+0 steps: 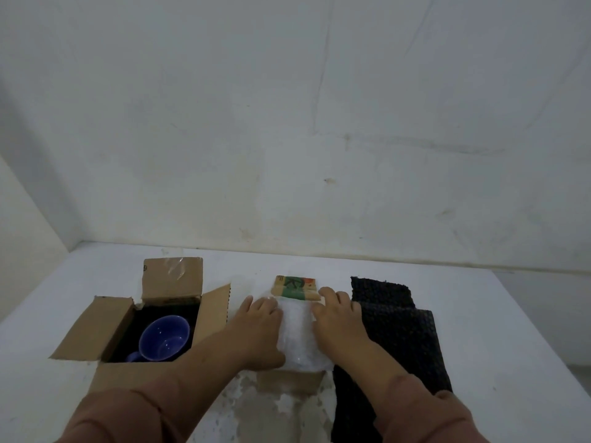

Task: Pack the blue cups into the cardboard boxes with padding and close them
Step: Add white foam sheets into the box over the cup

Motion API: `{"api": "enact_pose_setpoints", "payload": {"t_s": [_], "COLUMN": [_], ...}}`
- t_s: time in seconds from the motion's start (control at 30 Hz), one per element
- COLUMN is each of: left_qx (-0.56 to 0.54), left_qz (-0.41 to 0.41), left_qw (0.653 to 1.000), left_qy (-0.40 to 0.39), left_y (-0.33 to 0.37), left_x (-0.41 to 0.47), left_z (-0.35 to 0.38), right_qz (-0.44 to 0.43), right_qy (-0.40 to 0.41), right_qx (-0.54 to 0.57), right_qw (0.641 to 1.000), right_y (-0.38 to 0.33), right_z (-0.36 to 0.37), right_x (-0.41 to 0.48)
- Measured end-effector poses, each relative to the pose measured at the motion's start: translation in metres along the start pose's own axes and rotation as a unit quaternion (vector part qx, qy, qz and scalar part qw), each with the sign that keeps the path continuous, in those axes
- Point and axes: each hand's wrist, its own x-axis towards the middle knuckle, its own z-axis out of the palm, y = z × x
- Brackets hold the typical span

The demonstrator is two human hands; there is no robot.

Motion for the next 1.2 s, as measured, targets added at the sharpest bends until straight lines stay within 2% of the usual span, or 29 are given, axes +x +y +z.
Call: {"api": "enact_pose_setpoints", "payload": {"t_s": [0.07,0.17,0.23,0.4,0.57,0.7,0.83,0.93,1.1,1.2], "left_qx": [0.023,0.068,0.104,0.169,0.162,0.144,0.159,0.172,0.168,0.155], "left_qz": [0.008,0.029,0.044,0.067,0.066,0.063,0.064,0.062,0.044,0.042], "left_qw": [1.0,0.997,0.994,0.983,0.985,0.987,0.985,0.983,0.985,0.987], "left_qy": [-0.006,-0.005,0.001,-0.011,0.006,0.015,-0.016,-0.032,-0.015,-0.011], "left_y": [-0.003,-0.005,-0.007,-0.002,0.003,0.0,-0.005,-0.005,-0.002,-0.003], "left_x": [0.002,0.007,0.012,0.02,0.023,0.022,0.024,0.027,0.029,0.028], "left_z": [0.0,0.001,0.004,0.002,0.004,0.007,0.003,0.002,0.009,0.01], "right_qz": [-0.051,-0.104,-0.122,-0.126,-0.129,-0.113,-0.126,-0.096,-0.059,-0.048], "right_qy": [-0.057,-0.191,-0.216,-0.188,-0.119,-0.163,-0.149,-0.171,-0.156,-0.182], "right_qx": [-0.023,-0.058,-0.087,-0.091,-0.069,-0.043,-0.142,-0.175,-0.126,-0.099], "right_qw": [0.997,0.974,0.965,0.97,0.982,0.979,0.97,0.965,0.978,0.977], "right_y": [0.007,0.011,0.008,-0.004,-0.01,-0.002,0.0,-0.006,-0.011,-0.006], "right_z": [-0.01,-0.022,-0.02,-0.007,0.007,-0.002,-0.012,-0.003,0.012,0.002], "right_x": [-0.001,-0.001,0.002,0.008,0.004,0.005,0.009,0.01,0.009,0.01]}}
